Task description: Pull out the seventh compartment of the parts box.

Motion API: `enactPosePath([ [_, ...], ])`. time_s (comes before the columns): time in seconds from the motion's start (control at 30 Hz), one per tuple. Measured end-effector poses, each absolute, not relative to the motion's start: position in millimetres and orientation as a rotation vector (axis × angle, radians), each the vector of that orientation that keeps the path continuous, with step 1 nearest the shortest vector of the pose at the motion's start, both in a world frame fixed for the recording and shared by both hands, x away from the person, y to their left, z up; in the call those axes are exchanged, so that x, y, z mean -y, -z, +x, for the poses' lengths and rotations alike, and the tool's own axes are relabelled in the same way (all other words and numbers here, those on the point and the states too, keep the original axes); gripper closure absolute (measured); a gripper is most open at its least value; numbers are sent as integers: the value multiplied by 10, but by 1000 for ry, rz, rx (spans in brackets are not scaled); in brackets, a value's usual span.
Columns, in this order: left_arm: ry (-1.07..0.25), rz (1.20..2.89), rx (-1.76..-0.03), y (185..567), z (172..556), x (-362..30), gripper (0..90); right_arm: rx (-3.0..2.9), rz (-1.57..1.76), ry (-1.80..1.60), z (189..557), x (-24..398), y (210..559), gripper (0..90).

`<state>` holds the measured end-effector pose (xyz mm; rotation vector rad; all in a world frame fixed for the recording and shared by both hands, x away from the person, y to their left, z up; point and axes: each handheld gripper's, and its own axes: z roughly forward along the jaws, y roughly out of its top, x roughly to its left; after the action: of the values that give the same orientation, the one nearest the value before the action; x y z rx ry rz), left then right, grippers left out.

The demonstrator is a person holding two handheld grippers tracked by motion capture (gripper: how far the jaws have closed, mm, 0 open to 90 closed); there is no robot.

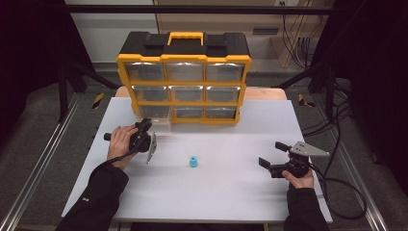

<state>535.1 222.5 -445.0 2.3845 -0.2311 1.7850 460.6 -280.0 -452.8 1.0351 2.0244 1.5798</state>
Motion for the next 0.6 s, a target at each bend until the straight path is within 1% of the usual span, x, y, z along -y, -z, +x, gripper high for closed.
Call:
enactPosePath([
  [0.6, -1784, 2377, 244, 4450, 5278, -2237, 758, -2022, 1033, -1580, 4606, 2801, 4527, 7],
])
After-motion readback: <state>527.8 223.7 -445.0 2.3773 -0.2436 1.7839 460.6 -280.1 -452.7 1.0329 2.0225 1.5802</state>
